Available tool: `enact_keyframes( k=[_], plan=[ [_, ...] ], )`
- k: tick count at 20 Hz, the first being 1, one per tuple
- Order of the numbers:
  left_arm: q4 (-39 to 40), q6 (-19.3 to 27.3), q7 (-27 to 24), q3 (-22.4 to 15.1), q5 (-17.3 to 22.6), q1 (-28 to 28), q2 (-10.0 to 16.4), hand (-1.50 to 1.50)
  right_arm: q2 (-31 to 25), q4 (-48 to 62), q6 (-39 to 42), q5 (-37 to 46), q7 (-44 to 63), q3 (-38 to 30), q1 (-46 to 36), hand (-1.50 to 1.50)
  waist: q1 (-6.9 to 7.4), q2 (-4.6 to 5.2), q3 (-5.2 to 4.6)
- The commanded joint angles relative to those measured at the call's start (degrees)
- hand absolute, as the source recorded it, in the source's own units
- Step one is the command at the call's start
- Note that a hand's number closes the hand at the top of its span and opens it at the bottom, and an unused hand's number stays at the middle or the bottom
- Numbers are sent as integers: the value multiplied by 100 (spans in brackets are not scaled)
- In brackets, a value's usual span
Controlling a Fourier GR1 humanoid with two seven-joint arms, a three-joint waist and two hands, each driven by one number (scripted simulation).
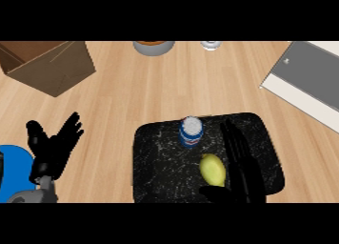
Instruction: Pick the lemon from the tray and place it in the tiered shelf
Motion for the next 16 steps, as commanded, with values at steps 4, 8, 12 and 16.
enact_keyframes(
  k=[4, 8, 12, 16],
  plan=[
    [152, -379, -22, 269, 166, 102, 145, 0, 37, 810, -174, -386, -606, -183, -396, -150, 19, 36, 5],
    [-208, 72, 257, -67, -162, 75, -88, 0, -152, 1162, 309, 742, -299, 460, -572, 150, 63, 29, 7],
    [160, -86, 171, 90, -65, -207, -62, 0, 214, 1408, -42, 433, -737, 605, -455, 150, 20, 39, 6],
    [76, -39, 58, 70, -144, 81, -153, 0, -185, 874, -244, -18, -1495, 498, -91, 150, 2, 34, 6]
  ],
)
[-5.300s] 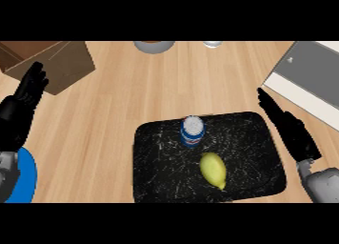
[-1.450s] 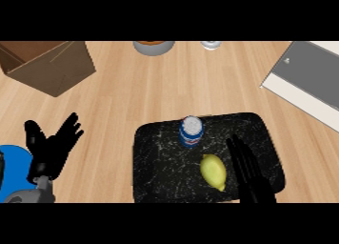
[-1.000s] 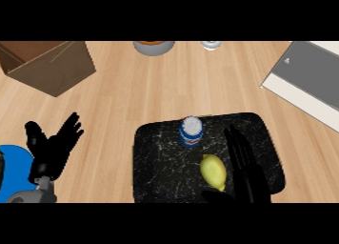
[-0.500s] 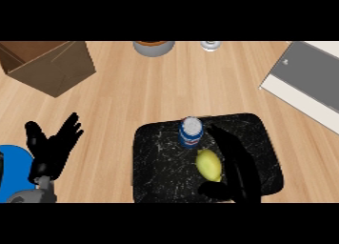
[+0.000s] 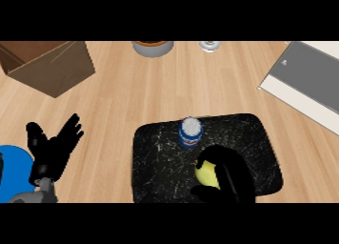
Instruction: Pick the lemon from the tray and place it in the tiered shelf
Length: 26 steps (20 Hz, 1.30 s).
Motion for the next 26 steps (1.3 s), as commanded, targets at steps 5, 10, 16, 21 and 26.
enact_keyframes(
  k=[5, 10, 16, 21, 26],
  plan=[
    [60, -249, 26, 128, 70, 76, 129, 0, 267, -355, -269, 238, 157, 102, 300, 150, 20, 97, 54],
    [143, -114, -169, 126, 48, 93, 8, 0, 469, -93, 728, -314, 2584, -1603, -141, 150, 7, 179, 27],
    [370, -127, -137, 145, -19, -144, 69, 0, 475, -1148, 1769, 800, 4832, -1950, -2023, 150, -17, 90, 31],
    [321, 13, 39, 93, 2, -197, -134, 0, 209, -1998, 2860, 1192, 5892, -2450, -3156, 150, -33, 74, 41],
    [125, -223, -82, 139, 39, 97, 52, 0, -68, -2556, 4313, 1034, 6559, -2995, -4335, 150, -4, 66, 45]
  ],
)
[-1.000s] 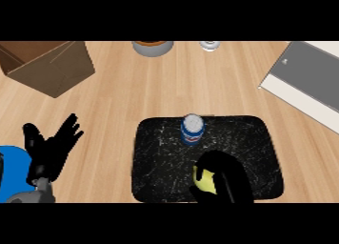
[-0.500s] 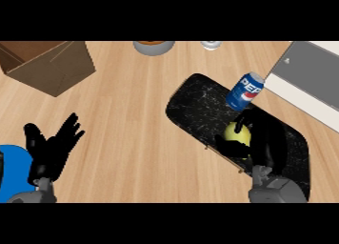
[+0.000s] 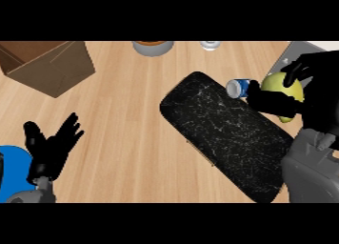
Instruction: Pick the lemon from the tray and place it in the tiered shelf
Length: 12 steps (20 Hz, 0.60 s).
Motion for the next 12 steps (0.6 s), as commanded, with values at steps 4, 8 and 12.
enact_keyframes(
  k=[4, 8, 12],
  plan=[
    [200, -15, -167, -88, -84, 134, -136, 0, -449, -123, 1585, -4, 1102, -876, -1838, 150, 6, 13, -19],
    [9, -20, 221, 81, 56, -148, 46, 0, -1140, 214, 1667, -628, 540, -2000, -2096, 150, -8, 23, -9],
    [99, -154, 50, 112, 104, 2, 39, 0, -1686, 662, 1749, -711, 259, -2463, -2421, 150, 9, 27, -9]
  ],
)
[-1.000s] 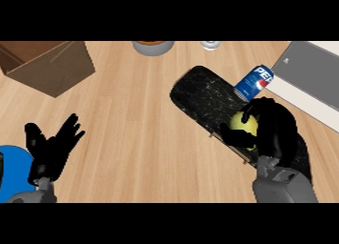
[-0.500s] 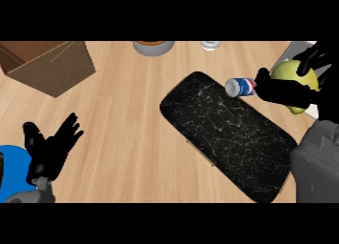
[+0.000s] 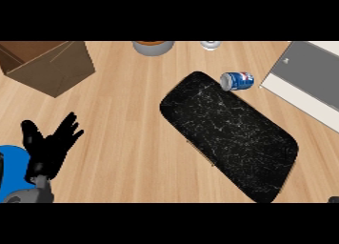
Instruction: Pick the lemon from the tray and place it in the tiered shelf
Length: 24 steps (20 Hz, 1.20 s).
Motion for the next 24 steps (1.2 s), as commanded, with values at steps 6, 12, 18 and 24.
enact_keyframes(
  k=[6, 12, 18, 24],
  plan=[
    [-37, 122, 124, -180, -200, 15, -140, 0, -1377, 1641, 434, -380, -361, -999, -884, 150, 51, 33, -7],
    [392, 13, -219, 13, -177, -55, -66, 0, -1805, 2846, 204, -684, -1072, -1173, -927, 150, 70, 59, -10],
    [-91, -11, 248, 64, -6, -71, -35, 0, -2043, 3404, -47, -794, -1600, -1022, -616, 150, 67, 41, -7],
    [-47, 62, 291, -53, -133, -113, -155, 0, -2444, 4554, -926, -718, -2475, -1090, -431, 150, 86, 59, -5]
  ],
)
